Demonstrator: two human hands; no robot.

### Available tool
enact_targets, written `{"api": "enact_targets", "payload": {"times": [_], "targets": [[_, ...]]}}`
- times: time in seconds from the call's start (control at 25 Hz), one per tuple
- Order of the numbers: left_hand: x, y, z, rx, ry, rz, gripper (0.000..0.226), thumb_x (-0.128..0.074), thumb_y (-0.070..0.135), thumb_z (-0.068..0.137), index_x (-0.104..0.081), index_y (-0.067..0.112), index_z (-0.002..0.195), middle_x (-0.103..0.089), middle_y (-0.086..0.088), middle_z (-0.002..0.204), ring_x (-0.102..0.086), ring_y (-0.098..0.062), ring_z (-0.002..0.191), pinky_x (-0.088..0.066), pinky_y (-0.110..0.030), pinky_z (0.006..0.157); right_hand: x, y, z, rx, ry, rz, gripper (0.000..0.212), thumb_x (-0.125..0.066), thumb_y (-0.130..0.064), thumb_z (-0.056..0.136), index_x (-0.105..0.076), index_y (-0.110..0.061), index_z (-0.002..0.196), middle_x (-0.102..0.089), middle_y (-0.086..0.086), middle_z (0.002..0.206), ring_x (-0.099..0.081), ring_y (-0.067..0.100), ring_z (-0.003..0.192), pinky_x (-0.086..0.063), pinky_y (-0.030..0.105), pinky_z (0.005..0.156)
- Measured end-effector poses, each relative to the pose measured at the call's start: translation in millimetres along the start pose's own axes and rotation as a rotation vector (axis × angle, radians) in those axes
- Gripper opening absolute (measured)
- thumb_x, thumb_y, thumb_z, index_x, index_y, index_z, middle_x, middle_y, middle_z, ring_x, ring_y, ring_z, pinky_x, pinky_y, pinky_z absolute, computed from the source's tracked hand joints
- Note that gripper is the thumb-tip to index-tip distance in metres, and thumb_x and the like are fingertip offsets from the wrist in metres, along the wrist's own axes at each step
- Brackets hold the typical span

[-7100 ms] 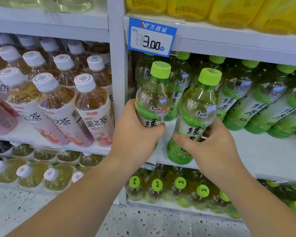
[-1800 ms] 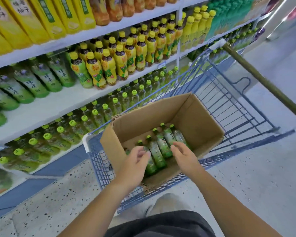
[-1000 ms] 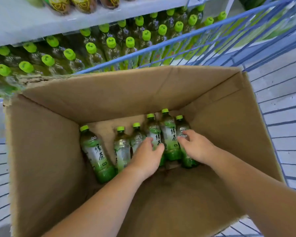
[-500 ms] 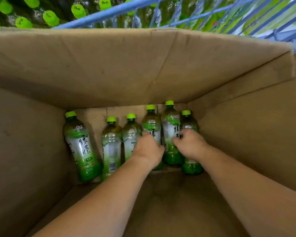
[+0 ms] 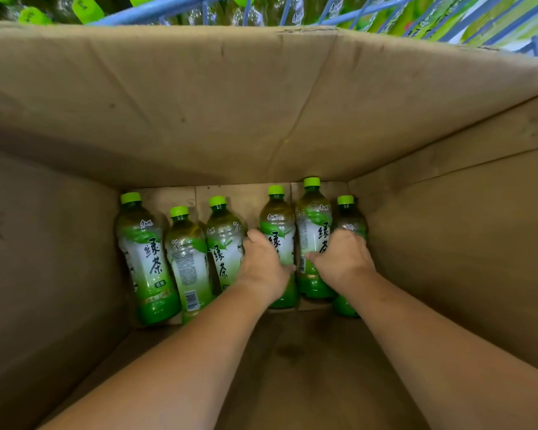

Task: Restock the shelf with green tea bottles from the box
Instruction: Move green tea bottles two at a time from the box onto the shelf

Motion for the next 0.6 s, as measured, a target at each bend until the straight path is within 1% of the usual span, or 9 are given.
{"api": "enact_targets", "payload": {"times": [0.04, 0.12, 0.16, 0.2, 0.24, 0.32, 0.44, 0.52, 0.6], "targets": [[0.5, -2.3, 2.5, -0.003, -0.013, 0.021, 0.075, -0.083, 0.027, 0.084, -0.03, 0.006, 0.134, -0.043, -0.015, 0.139, -0.05, -0.036, 0.129, -0.047, -0.043, 0.103, -2.6, -0.4, 0.3, -0.011, 0.004, 0.007, 0.037, -0.077, -0.037, 0.087, -0.048, -0.015, 0.08, -0.044, -0.002, 0.075, -0.044, 0.011, 0.062, -0.032, 0.023, 0.05], [1.7, -5.5, 8.0, 0.008, -0.048, 0.055, 0.085, -0.085, 0.03, 0.082, -0.029, 0.003, 0.141, -0.045, -0.016, 0.14, -0.052, -0.036, 0.128, -0.048, -0.041, 0.102, -5.6, -1.8, 0.7, -0.035, -0.003, 0.017, 0.034, -0.078, -0.036, 0.086, -0.052, -0.016, 0.082, -0.048, 0.0, 0.081, -0.048, 0.015, 0.071, -0.037, 0.023, 0.057], [2.5, -7.3, 11.0, 0.029, -0.062, 0.053, 0.088, -0.086, 0.031, 0.081, -0.029, 0.002, 0.142, -0.049, -0.016, 0.138, -0.054, -0.035, 0.126, -0.049, -0.039, 0.098, -7.3, -3.3, 1.5, -0.045, -0.014, 0.012, 0.031, -0.078, -0.036, 0.085, -0.057, -0.014, 0.087, -0.053, 0.002, 0.087, -0.053, 0.019, 0.078, -0.039, 0.024, 0.062], [3.7, -9.0, 13.2, 0.054, -0.073, 0.047, 0.088, -0.087, 0.031, 0.08, -0.032, 0.002, 0.141, -0.053, -0.016, 0.135, -0.056, -0.034, 0.123, -0.049, -0.037, 0.093, -8.9, -6.0, 2.1, -0.055, -0.029, 0.003, 0.033, -0.078, -0.037, 0.085, -0.062, -0.012, 0.097, -0.058, 0.005, 0.096, -0.058, 0.023, 0.088, -0.041, 0.026, 0.067], [5.0, -11.0, 14.8, 0.073, -0.084, 0.05, 0.084, -0.088, 0.031, 0.078, -0.037, 0.002, 0.138, -0.057, -0.016, 0.129, -0.059, -0.033, 0.118, -0.049, -0.035, 0.086, -11.5, -9.4, 2.7, -0.067, -0.046, -0.007, 0.038, -0.078, -0.037, 0.084, -0.064, -0.01, 0.106, -0.063, 0.008, 0.105, -0.062, 0.026, 0.097, -0.043, 0.027, 0.07], [7.8, -15.9, 17.3, 0.087, -0.118, 0.078, 0.068, -0.089, 0.031, 0.076, -0.051, 0.002, 0.124, -0.065, -0.013, 0.116, -0.064, -0.031, 0.104, -0.051, -0.033, 0.076, -19.9, -16.6, 4.5, -0.081, -0.07, -0.028, 0.042, -0.077, -0.038, 0.081, -0.066, -0.012, 0.112, -0.066, 0.01, 0.116, -0.065, 0.028, 0.106, -0.047, 0.028, 0.074], [13.8, -21.8, 17.2, 0.083, -0.148, 0.081, 0.048, -0.089, 0.031, 0.07, -0.064, 0.01, 0.105, -0.069, -0.008, 0.1, -0.067, -0.025, 0.089, -0.051, -0.029, 0.066, -29.9, -22.3, 2.9, -0.112, -0.059, -0.016, 0.05, -0.076, -0.042, 0.076, -0.064, -0.013, 0.115, -0.065, 0.01, 0.118, -0.064, 0.029, 0.108, -0.052, 0.031, 0.079], [18.9, -23.9, 15.0, 0.07, -0.154, 0.061, 0.032, -0.088, 0.031, 0.068, -0.066, 0.018, 0.089, -0.068, -0.001, 0.088, -0.064, -0.014, 0.074, -0.046, -0.024, 0.058, -33.4, -20.3, 0.3, -0.121, -0.03, 0.019, 0.06, -0.078, -0.046, 0.071, -0.063, -0.012, 0.117, -0.065, 0.011, 0.119, -0.063, 0.03, 0.111, -0.052, 0.032, 0.084], [24.6, -24.9, 12.1, 0.051, -0.15, 0.047, 0.031, -0.087, 0.034, 0.067, -0.061, 0.023, 0.078, -0.064, 0.007, 0.08, -0.055, -0.004, 0.066, -0.039, -0.02, 0.053, -35.6, -18.8, -2.2, -0.093, -0.044, 0.067, 0.06, -0.08, -0.045, 0.067, -0.065, -0.012, 0.115, -0.067, 0.01, 0.117, -0.065, 0.028, 0.109, -0.053, 0.03, 0.083]]}}
Point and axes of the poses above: each hand's wrist, its own z-axis towards the middle knuckle, its own x-axis out of the back of the hand, y = z × x, the point moved 3 cm from there along z, towards the middle knuckle
